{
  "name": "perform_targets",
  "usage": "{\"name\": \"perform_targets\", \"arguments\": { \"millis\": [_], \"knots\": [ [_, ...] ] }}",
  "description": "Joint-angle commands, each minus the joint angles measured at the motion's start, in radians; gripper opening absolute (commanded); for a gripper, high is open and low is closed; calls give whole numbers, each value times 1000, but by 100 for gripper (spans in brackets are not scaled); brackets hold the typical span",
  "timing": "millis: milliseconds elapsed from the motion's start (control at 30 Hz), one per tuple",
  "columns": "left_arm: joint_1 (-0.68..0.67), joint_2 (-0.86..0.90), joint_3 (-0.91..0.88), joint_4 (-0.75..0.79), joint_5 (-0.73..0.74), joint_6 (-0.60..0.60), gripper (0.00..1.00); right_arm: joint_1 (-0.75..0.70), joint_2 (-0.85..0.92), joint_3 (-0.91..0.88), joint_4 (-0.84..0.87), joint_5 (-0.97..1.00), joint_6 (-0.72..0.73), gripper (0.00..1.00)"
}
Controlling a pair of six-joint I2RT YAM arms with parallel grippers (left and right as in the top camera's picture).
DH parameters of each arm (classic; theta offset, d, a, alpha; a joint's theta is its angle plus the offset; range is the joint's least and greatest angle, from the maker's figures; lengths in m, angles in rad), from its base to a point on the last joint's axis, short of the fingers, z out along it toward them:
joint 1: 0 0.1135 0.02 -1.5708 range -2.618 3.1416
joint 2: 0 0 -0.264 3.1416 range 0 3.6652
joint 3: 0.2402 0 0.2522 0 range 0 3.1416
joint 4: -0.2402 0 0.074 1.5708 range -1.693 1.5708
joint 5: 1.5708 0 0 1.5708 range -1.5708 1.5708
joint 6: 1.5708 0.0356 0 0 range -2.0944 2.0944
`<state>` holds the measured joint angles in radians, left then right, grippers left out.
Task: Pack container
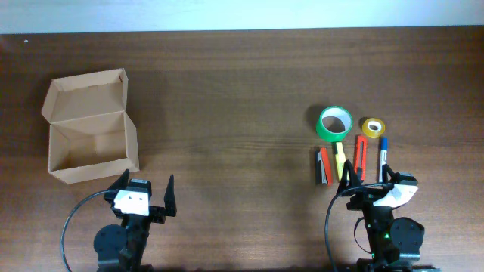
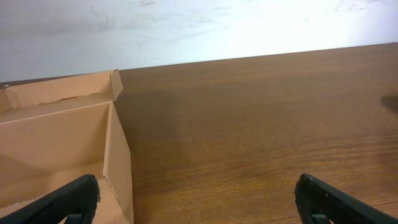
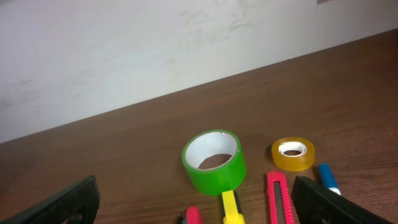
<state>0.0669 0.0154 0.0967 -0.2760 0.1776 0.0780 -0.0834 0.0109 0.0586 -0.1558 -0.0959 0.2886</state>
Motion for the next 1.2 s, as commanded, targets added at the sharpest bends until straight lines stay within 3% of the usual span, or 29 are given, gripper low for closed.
{"name": "perform_targets", "arguments": {
  "millis": [0, 500, 600, 700, 767, 833, 900, 933, 1000, 1067, 1167],
  "knots": [
    [6, -10, -9, 0, 17, -13, 100, 5, -6, -16, 3, -5, 8, 99],
    [6, -10, 3, 7, 64, -31, 100, 5, -6, -15, 4, -34, 9, 99],
    [6, -3, 23, 2, 33, -202, 100, 5, -1, -2, -9, -259, 10, 99],
    [6, 105, 146, 21, -69, -253, 100, 3, 78, 121, -105, -232, 26, 99],
    [6, 294, 327, 22, -130, -227, 100, 3, 263, 296, -137, -215, -29, 99],
    [6, 569, 575, -37, -130, -175, 100, 3, 532, 571, -291, -206, -132, 99],
    [6, 836, 867, -169, -130, -119, 100, 3, 824, 954, -545, -165, -256, 99],
    [7, 998, 1077, -273, -130, -103, 100, 3, 1010, 1235, -742, -130, -334, 99],
    [31, 1214, 1391, -435, -89, -103, 100, 3, 1269, 1661, -1015, -112, -394, 99],
    [57, 1357, 1611, -562, -39, -84, 100, 3, 1452, 1980, -1184, -113, -389, 99],
    [58, 1487, 1770, -670, -35, -53, 100, 3, 1609, 2214, -1314, -101, -385, 99]
  ]
}}
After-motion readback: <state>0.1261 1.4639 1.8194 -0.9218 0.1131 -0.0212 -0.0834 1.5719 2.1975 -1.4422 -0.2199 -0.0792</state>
